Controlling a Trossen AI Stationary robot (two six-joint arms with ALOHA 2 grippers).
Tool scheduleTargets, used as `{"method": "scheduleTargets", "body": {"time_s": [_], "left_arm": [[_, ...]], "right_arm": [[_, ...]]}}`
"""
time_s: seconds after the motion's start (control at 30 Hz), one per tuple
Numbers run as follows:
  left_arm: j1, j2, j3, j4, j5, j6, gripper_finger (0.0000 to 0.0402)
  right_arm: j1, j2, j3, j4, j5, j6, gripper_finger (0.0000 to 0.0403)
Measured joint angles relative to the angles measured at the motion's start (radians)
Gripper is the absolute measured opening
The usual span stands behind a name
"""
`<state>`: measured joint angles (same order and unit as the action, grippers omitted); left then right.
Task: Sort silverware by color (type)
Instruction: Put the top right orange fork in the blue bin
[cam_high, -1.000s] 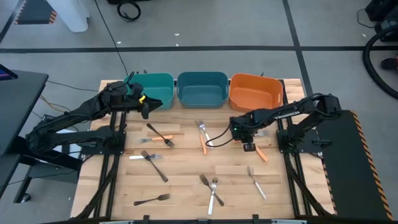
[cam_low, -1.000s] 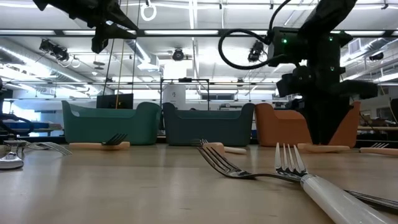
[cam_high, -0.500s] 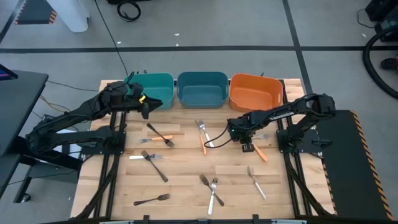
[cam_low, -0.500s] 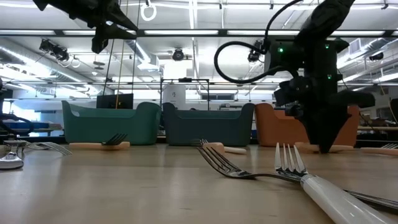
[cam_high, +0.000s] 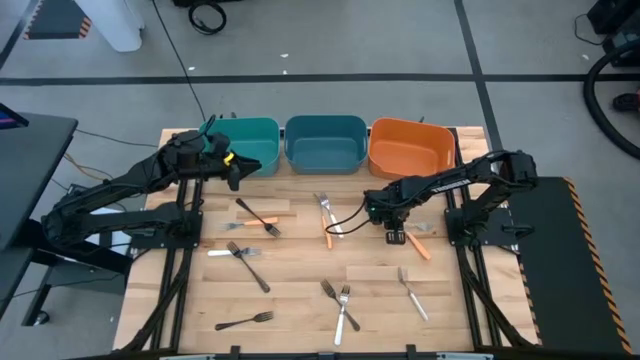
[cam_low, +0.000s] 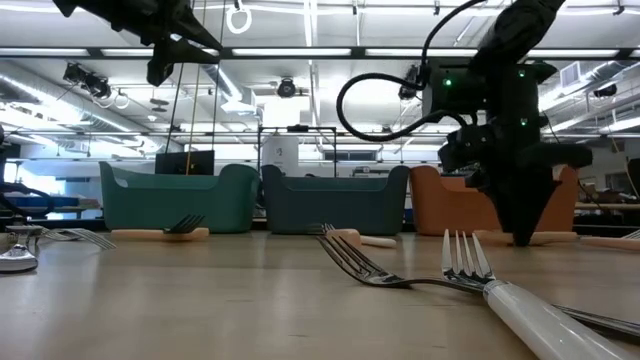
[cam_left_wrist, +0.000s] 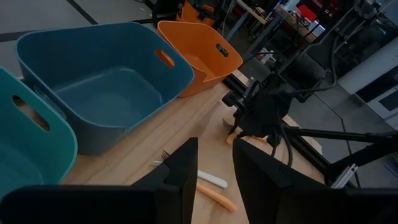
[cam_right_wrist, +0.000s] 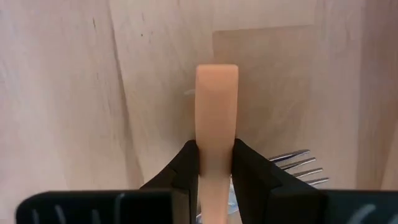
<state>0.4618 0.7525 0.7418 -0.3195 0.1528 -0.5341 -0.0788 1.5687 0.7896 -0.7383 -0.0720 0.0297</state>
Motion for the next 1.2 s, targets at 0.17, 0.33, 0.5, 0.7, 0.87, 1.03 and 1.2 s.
{"method": "scheduleTargets", "body": {"time_s": [0.17,0.33,0.5,0.7,0.87,1.03,1.2], "left_arm": [[0.0,0.0,0.0,0.0,-0.002,-0.004,0.011],[0.0,0.0,0.0,0.001,-0.002,-0.004,0.011],[0.0,0.0,0.0,0.001,-0.002,-0.004,0.011],[0.0,0.0,0.0,0.001,-0.002,-0.004,0.011],[0.0,0.0,0.0,0.001,-0.002,-0.004,0.011],[0.0,0.0,0.0,0.0,-0.002,-0.004,0.011],[0.0,0.0,0.0,0.0,-0.002,-0.003,0.011]], "right_arm": [[0.001,-0.002,0.113,-0.057,-0.041,0.001,0.0076],[-0.013,-0.002,0.252,-0.07,-0.04,-0.004,0.0076],[-0.067,-0.002,0.406,0.036,0.0,-0.004,0.0076],[-0.184,-0.004,0.489,0.368,0.083,0.052,0.0076],[-0.289,0.0,0.488,0.666,0.095,0.098,0.0076],[-0.37,0.0,0.488,0.769,0.105,0.019,0.0076],[-0.432,0.001,0.479,0.76,0.037,-0.147,0.0076]]}}
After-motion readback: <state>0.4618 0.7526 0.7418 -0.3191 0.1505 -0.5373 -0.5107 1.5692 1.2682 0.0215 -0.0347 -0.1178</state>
